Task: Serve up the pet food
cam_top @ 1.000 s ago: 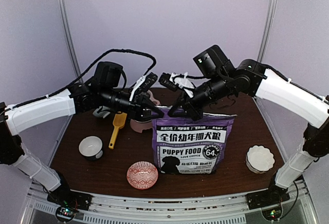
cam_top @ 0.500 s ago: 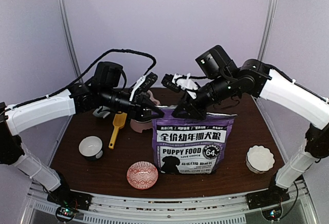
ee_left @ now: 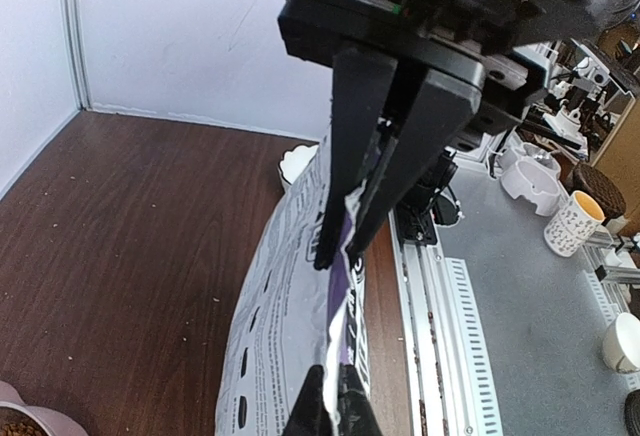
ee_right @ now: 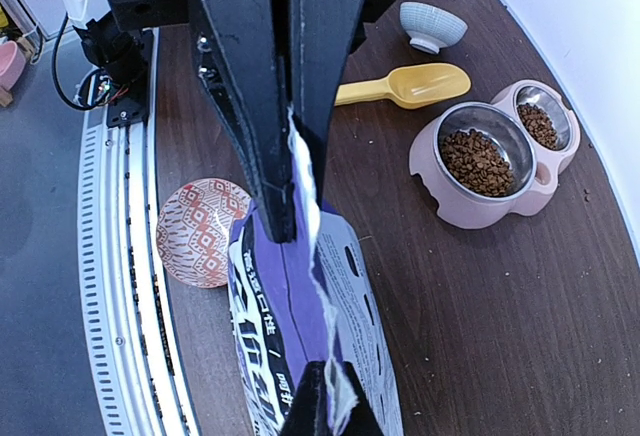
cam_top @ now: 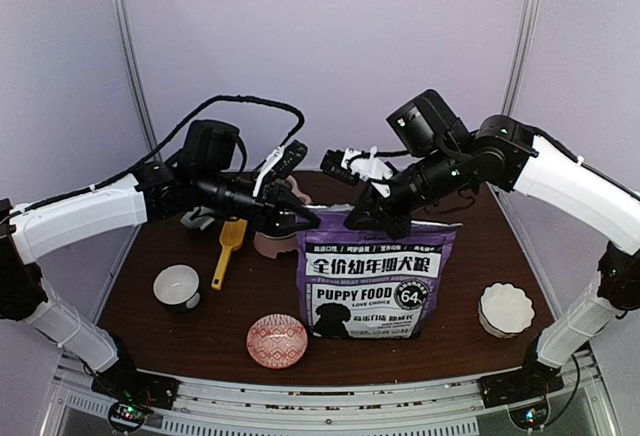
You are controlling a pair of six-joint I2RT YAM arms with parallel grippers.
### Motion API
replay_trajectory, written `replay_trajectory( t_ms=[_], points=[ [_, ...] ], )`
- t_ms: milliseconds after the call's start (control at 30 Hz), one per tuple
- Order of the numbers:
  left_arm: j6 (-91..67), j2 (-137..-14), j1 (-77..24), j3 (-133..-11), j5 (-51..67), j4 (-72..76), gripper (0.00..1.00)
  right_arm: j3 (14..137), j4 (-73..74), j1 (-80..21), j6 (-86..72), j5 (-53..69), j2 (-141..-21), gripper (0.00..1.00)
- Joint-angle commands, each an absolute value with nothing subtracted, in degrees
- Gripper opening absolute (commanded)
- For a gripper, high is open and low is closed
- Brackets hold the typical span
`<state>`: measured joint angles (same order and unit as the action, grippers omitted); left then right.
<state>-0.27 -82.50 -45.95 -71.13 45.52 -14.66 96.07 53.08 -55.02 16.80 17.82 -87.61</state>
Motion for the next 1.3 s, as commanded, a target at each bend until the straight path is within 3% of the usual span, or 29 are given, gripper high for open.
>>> replay_trajectory(
  t_ms=[0, 400, 633, 767, 1067, 1267],
  points=[
    [0.3, -81.5, -45.4, -71.0, 46.8, -13.4, 0.00, 94.6, 56.3, -54.4, 17.6, 11.8, -84.4, 0.00],
    [0.3, -81.4, -45.4, -71.0, 46.7, -13.4, 0.00, 92.9, 57.2, -54.4, 17.1, 8.4, -82.5, 0.17],
    [0.4, -81.3, -45.3, -71.0, 46.6, -13.4, 0.00, 92.9, 57.4, -54.4, 17.2, 8.9, -82.4, 0.14],
    [0.4, -81.3, -45.3, -71.0, 46.5, -13.4, 0.00, 92.9, 57.3, -54.4, 17.5, 9.4, -82.4, 0.00],
    [0.4, -81.2, -45.2, -70.9, 46.4, -13.5, 0.00, 91.4, 56.5, -54.4, 17.1, 7.0, -80.7, 0.00],
    [0.4, -81.2, -45.1, -70.9, 46.4, -13.5, 0.00, 89.7, 56.8, -54.4, 16.2, 4.6, -79.1, 0.16]
  ],
)
